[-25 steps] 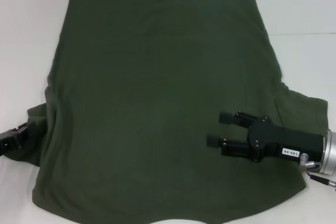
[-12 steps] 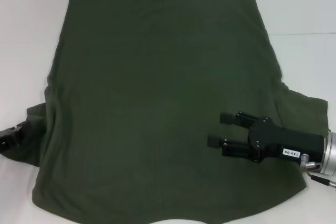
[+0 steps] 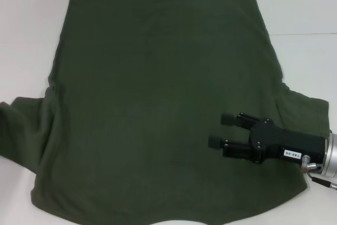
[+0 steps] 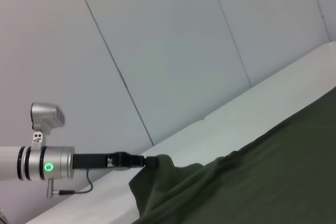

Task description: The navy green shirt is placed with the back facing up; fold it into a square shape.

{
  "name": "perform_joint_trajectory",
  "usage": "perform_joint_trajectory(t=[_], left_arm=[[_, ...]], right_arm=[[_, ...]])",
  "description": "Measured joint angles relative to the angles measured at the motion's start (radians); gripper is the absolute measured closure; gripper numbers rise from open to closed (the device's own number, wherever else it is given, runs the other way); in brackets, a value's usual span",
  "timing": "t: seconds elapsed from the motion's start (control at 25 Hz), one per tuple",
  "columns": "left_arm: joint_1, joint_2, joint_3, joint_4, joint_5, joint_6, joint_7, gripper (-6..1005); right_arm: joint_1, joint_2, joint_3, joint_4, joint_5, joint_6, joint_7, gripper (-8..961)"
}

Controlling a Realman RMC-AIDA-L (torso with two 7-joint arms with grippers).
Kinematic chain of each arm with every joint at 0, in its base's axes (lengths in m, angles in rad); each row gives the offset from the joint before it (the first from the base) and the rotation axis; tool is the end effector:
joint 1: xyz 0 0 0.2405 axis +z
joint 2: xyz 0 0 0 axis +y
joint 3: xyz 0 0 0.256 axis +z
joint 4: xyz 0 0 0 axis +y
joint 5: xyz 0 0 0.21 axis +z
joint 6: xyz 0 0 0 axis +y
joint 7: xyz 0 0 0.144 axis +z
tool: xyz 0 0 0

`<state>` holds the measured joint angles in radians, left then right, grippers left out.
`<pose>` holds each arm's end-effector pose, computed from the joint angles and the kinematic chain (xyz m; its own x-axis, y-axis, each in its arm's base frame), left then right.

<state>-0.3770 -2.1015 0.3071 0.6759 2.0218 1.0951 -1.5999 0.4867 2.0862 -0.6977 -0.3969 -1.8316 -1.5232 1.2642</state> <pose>-0.3926 0.3155 0.0604 0.4033 0.5096 0.7600 0.9115 -0.1502 -0.3829 0.2747 0.3019 -0.0359 0.6280 -0.4231 -0.6531 -0.5852 -0.8100 -0.0379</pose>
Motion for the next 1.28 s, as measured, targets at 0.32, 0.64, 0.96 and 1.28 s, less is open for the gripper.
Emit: perform_joint_trajectory(t=[0.32, 0.64, 0.96, 1.28], left_arm=[[-0.014, 0.008, 0.007, 0.031, 0.0, -0.031, -0.002, 999], [-0.02, 0.011, 0.009, 0.043, 0.001, -0.039, 0.005, 999], [-0.023, 0.011, 0.009, 0.058, 0.002, -0.047, 0.006, 999], [-0.031, 0.013, 0.009, 0.073, 0.002, -0.05, 0.007, 999]], right_arm=[[0.0, 0.0, 0.0, 0.001, 0.0, 0.0, 0.001, 36], [0.001, 0.0, 0.0, 0.001, 0.0, -0.002, 0.002, 37], [0.001, 0.0, 0.0, 0.001, 0.0, -0.002, 0.003, 37], [0.001, 0.0, 0.0, 0.001, 0.0, -0.001, 0.003, 37]])
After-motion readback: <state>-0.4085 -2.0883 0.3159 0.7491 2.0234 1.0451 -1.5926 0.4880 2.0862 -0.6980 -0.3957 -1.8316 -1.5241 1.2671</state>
